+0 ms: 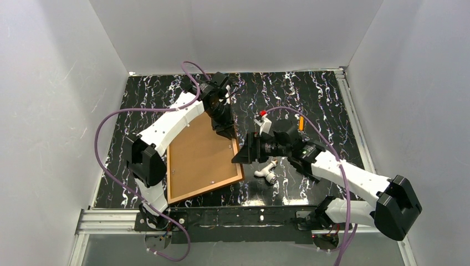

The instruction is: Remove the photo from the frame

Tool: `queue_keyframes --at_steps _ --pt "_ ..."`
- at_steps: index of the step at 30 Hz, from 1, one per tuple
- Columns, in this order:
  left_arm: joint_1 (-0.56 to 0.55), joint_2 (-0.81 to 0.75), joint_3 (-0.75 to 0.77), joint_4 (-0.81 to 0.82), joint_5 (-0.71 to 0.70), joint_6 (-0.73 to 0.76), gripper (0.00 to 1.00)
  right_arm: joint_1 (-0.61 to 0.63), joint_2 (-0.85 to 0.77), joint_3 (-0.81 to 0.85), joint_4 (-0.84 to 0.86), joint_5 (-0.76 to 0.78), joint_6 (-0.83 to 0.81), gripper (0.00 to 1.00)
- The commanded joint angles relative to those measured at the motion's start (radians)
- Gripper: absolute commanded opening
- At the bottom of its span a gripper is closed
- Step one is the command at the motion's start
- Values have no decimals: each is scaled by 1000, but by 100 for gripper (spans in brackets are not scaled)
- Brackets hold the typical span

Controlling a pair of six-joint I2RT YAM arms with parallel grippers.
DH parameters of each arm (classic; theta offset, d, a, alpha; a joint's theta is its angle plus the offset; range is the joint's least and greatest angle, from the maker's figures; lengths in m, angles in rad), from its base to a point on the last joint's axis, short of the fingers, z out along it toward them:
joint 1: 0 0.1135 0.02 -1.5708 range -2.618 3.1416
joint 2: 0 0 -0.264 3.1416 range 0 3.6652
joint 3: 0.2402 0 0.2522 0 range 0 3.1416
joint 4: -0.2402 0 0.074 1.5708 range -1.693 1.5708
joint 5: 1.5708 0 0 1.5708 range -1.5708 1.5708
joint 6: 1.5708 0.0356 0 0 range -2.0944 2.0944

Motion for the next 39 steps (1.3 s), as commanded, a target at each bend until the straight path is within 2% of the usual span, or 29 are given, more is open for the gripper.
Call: queue_keyframes --at_steps 1,7,13,17,23,26,27,28,31,33,36,38,39 --pt "-1 -69 69 -122 61 19 0 16 -5 121 -39 45 25 82" --pt "0 -70 124 -159 59 20 0 84 22 222 -192 222 -11 70" --pt "-1 -76 152 -167 67 15 0 143 120 379 -374 373 -31 63" --pt "-1 -75 179 -179 69 14 0 184 175 481 -473 500 -28 52" --pt "6 -92 216 -195 63 11 0 242 243 620 -597 626 -21 31" --pt "21 -107 223 -227 54 20 0 263 239 625 -595 675 -17 10" --pt "28 -111 227 -246 44 24 7 264 236 623 -589 683 -19 4" --pt "34 -118 235 -264 35 36 15 265 232 620 -581 691 -23 1" --pt "44 -129 284 -340 -26 73 48 265 224 621 -575 715 -31 1" --pt "46 -126 330 -378 -77 101 65 267 226 637 -594 736 -34 1" --pt "46 -88 422 -431 -127 118 76 276 234 668 -625 769 -43 1" --pt "46 -44 487 -456 -145 115 95 285 242 686 -647 800 -45 1" --pt "47 -15 530 -482 -159 107 98 295 249 695 -662 820 -46 1"
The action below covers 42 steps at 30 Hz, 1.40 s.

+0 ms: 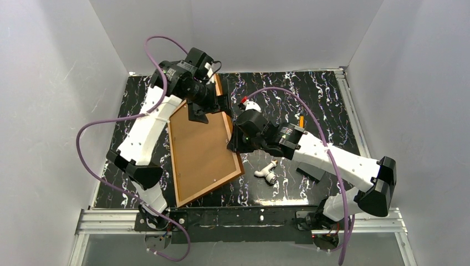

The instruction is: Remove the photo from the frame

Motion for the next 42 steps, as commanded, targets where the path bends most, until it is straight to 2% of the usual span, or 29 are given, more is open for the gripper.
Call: queue_keyframes --at_steps 1,5,14,19,23,27,33,38,42 --pt "6 65 159 -219 -84 20 98 34 5 91 -42 173 -97 1" --pt "2 159 239 -276 -127 24 94 57 23 118 -64 231 -113 1" --pt "-14 168 209 -288 -267 48 92 153 94 232 -141 444 -174 1" --pt "-33 180 199 -334 -306 63 86 216 166 319 -201 557 -205 1" --pt "-48 157 166 -383 -391 73 74 235 199 360 -226 590 -212 1" --pt "-64 140 147 -419 -445 83 73 252 215 388 -225 613 -232 1" --pt "-98 178 207 -497 -492 113 71 274 245 430 -244 649 -257 1" --pt "-117 210 264 -578 -549 170 58 289 254 439 -241 661 -279 1" --pt "-118 201 241 -604 -565 195 57 306 266 455 -240 674 -295 1"
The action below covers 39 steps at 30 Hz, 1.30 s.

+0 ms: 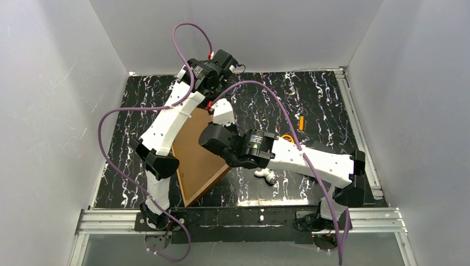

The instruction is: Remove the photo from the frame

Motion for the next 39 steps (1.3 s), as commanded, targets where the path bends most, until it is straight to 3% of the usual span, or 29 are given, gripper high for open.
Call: queue_keyframes --at_steps 1,8,16,20,25,30,33,36,39 --pt "-11 -4 -4 -536 -60 56 58 34 21 50 -30 77 -108 1" --pt "-16 9 -22 -597 -106 84 59 45 40 69 -20 83 -132 1" --pt "-16 -106 -212 -507 -99 91 60 46 31 48 -19 79 -118 1" --pt "-15 -144 -265 -446 -99 80 47 46 21 38 -15 79 -114 1" --pt "-14 -128 -234 -443 -90 83 38 46 21 39 -16 79 -115 1" --pt "-14 -143 -210 -435 -80 97 17 46 22 63 -45 64 -105 3" --pt "-15 -154 -183 -433 -66 115 0 46 0 65 -54 35 -107 21" --pt "-15 -156 -154 -440 -52 125 0 46 -32 51 -28 9 -126 46" --pt "-14 -157 -127 -451 -32 134 0 46 -70 60 -27 -63 -137 65"
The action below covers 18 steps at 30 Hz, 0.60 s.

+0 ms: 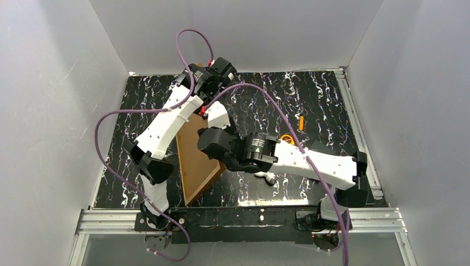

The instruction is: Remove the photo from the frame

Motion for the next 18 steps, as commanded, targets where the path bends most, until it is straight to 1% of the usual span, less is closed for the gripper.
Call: queue_keyframes --at_steps 1,2,4,8,10,13,16,18 --pt "-10 -78 74 -450 16 78 0 1 -97 29 -37 -102 -55 70" --pt "-9 -89 73 -445 26 83 0 2 -120 29 -31 -141 -57 73" --pt "-9 -121 50 -412 39 95 0 6 -208 -4 6 -192 -56 77" --pt "1 -173 24 -347 88 130 0 6 -408 -116 114 -238 -46 79" --pt "15 -190 11 -321 133 157 0 6 -513 -177 142 -209 -36 79" --pt "66 -223 -25 -277 231 175 0 6 -651 -260 125 -119 -10 79" --pt "147 -274 -90 -205 345 180 0 6 -754 -334 71 -40 40 79" --pt "211 -305 -156 -147 442 178 0 5 -794 -376 40 -13 72 78"
